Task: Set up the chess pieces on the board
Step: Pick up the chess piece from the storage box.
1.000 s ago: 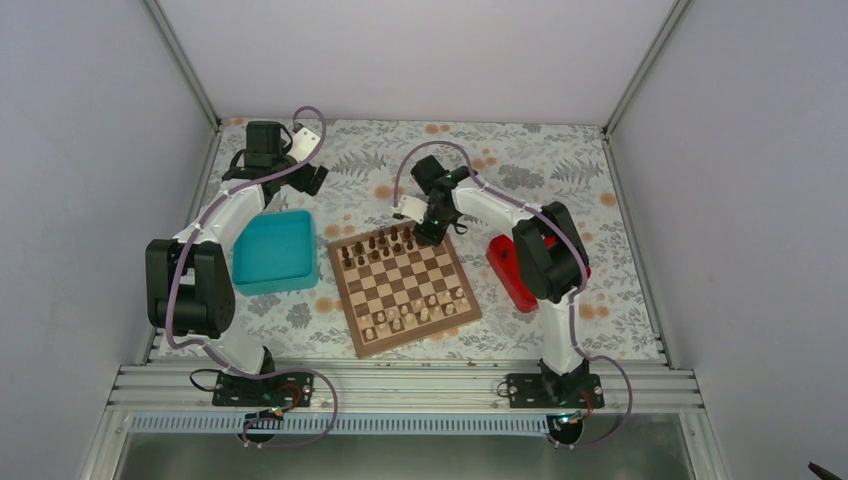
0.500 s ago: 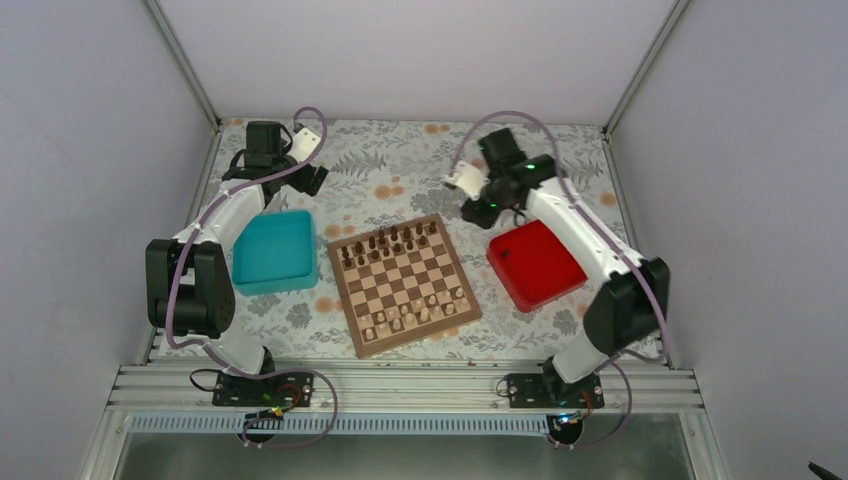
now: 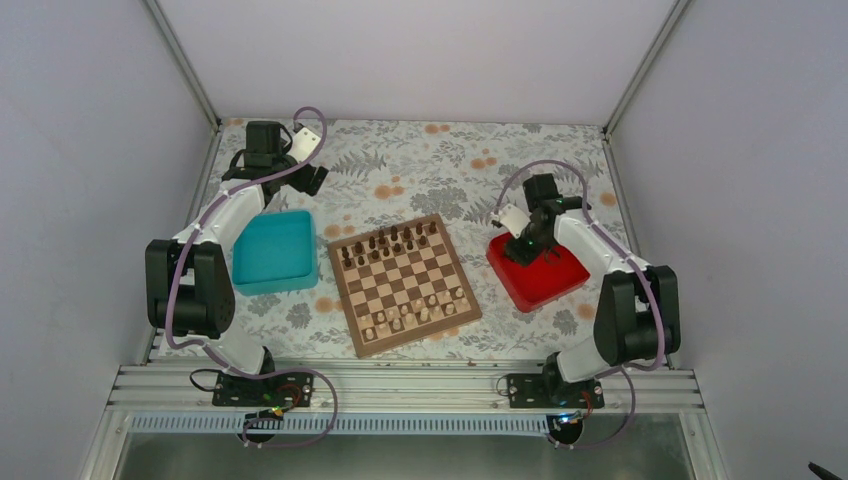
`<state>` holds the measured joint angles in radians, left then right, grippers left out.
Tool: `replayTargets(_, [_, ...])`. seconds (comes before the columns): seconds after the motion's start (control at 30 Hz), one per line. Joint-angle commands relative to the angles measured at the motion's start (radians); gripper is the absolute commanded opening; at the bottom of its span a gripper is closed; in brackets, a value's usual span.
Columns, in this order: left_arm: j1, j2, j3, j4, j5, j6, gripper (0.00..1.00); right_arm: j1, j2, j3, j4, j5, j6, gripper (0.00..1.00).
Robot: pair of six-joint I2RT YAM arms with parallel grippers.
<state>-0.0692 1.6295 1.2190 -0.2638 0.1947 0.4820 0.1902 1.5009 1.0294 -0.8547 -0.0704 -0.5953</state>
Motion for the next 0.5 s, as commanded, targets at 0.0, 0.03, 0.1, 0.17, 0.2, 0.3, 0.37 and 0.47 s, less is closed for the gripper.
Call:
replayTargets(0.0, [0.000, -0.034, 0.004, 0.014, 0.004, -0.005, 1.00, -0.034, 0.023, -0.027, 0.127, -0.010, -0.031, 0.45])
replayTargets(0.03, [0.000, -0.035, 0.004, 0.015, 0.002, -0.005, 1.00, -0.040, 0.035, -0.029, 0.135, -0.015, -0.035, 0.45])
replayTargets(0.1, [-0.001, -0.036, 0.004, 0.014, 0.002, -0.005, 1.00, -0.049, 0.054, -0.030, 0.147, -0.021, -0.043, 0.45])
replayTargets(0.17, [-0.001, -0.034, 0.004, 0.014, 0.002, -0.005, 1.00, -0.053, 0.076, -0.026, 0.154, -0.032, -0.051, 0.45])
replayTargets(0.2, [0.000, -0.032, 0.004, 0.014, 0.002, -0.005, 1.00, -0.055, 0.087, -0.023, 0.158, -0.038, -0.055, 0.45])
replayTargets(0.3, [0.000, -0.031, 0.004, 0.015, -0.003, -0.006, 1.00, -0.056, 0.119, -0.008, 0.156, -0.066, -0.065, 0.45])
replayTargets(0.37, [0.000, -0.034, 0.001, 0.017, -0.004, -0.005, 1.00, -0.057, 0.135, 0.003, 0.155, -0.073, -0.069, 0.45])
replayTargets(0.47, [0.000, -0.032, -0.002, 0.020, -0.005, -0.006, 1.00, -0.058, 0.154, 0.016, 0.157, -0.082, -0.075, 0.45])
